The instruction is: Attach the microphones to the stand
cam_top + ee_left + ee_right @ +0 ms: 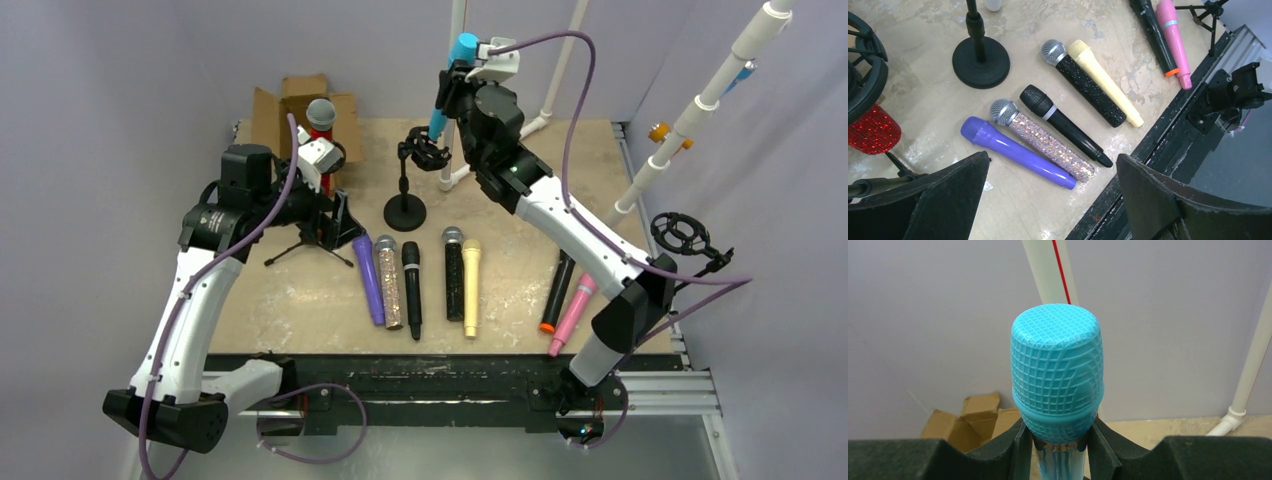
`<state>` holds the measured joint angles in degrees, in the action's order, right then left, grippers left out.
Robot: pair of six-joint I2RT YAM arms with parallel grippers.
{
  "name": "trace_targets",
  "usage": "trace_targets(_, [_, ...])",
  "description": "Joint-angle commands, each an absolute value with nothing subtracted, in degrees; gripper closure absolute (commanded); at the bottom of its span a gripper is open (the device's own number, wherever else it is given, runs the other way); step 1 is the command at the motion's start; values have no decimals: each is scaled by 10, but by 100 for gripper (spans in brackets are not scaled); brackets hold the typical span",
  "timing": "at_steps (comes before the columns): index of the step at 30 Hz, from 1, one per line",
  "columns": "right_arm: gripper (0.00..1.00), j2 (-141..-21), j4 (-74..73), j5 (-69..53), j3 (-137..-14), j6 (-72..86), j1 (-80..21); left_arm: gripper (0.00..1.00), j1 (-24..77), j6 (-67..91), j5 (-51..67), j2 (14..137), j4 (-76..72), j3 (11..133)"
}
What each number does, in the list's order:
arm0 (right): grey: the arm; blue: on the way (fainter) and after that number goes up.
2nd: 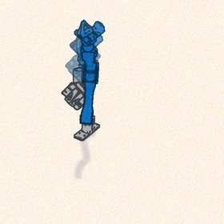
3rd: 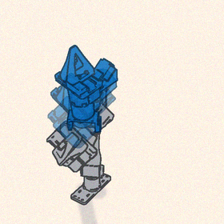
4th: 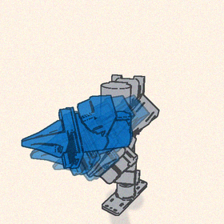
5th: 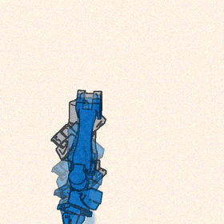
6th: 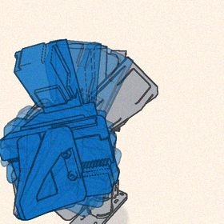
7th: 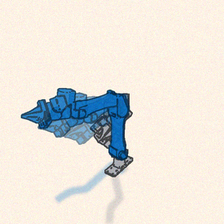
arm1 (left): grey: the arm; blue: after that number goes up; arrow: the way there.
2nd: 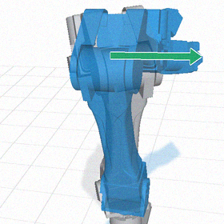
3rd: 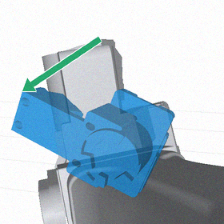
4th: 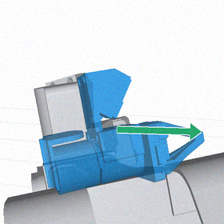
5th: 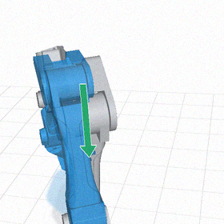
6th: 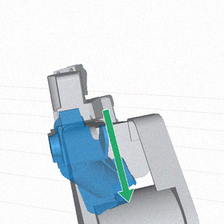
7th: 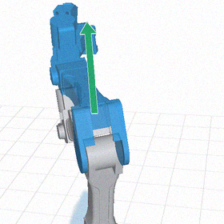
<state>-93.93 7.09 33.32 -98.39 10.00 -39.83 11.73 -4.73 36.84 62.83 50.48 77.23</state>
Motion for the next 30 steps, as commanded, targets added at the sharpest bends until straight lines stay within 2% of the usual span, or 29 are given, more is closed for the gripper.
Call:
trace_targets(1, [100, -968, 124, 328, -999, 100, -387, 0, 121, -58, 347, 622, 492, 777])
trace_targets(9, [100, -971, 156, 332, -927, 126, -388, 0, 121, -64, 341, 619, 513, 790])
trace_targets(21, [100, -967, 154, 354, -888, 157, -389, 0, 121, -74, 304, 604, 525, 773])
trace_targets(30, [100, -1017, 144, 486, -923, 164, -458, 0, 121, -74, 291, 598, 528, 761])
